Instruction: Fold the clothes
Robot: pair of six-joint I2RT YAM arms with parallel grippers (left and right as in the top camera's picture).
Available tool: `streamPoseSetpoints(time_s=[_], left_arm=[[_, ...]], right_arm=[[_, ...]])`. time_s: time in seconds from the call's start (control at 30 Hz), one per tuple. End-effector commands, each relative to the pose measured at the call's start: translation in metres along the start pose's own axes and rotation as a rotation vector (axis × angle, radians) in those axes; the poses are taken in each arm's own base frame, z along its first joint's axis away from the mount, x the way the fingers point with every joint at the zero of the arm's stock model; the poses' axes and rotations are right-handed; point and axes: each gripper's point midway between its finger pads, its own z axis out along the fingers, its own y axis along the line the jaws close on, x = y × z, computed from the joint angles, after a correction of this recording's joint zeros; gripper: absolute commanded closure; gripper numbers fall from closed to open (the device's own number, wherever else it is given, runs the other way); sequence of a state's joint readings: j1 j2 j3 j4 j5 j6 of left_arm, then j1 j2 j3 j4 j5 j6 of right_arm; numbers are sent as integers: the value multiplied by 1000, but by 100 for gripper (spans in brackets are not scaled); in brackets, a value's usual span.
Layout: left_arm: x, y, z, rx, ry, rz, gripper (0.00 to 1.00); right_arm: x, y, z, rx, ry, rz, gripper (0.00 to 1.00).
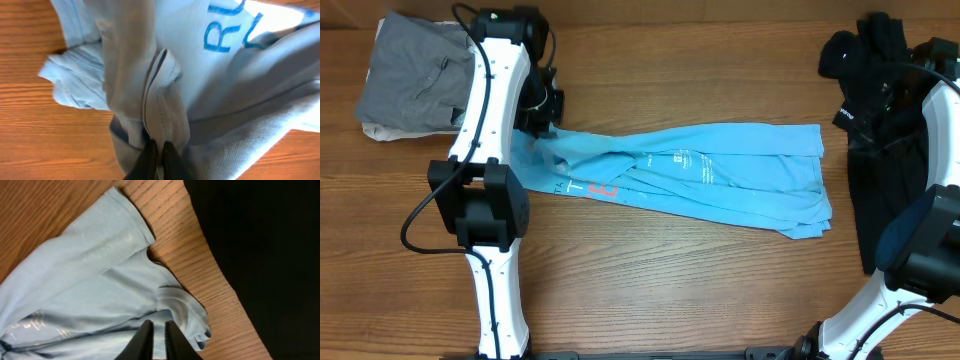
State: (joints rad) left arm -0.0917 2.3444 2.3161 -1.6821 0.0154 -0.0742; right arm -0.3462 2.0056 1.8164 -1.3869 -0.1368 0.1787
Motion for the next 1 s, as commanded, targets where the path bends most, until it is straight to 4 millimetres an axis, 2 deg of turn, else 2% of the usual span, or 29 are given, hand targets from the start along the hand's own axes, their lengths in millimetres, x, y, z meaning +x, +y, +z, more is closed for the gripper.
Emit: streamPoseSetpoints(time_s=[0.0,0.07,0.17,0.3,0.37,0.6,0.97], left_arm=[[17,-2,4,-14,39,27,96],[16,0,10,-24,43,27,95],[10,-1,18,-23,29,28,84],[4,-2,23,-21,10,28,79],[2,-2,25,-21,5,28,78],[-1,-2,30,-20,-5,28,79],[-3,-2,30,-20,-13,28,79]], right_arm=[[-8,21,-14,-90,-60,-86,74],[-11,30,-12,-106,-71,-121,70],[-12,46,-1,-108,-72,-167,63],[-22,65,19,-83,-101,-220,55],[-29,67,30,-57,-114,-224,55],[-39,46,70,47,-78,-183,56],[-49,22,109,152,-69,-86,64]])
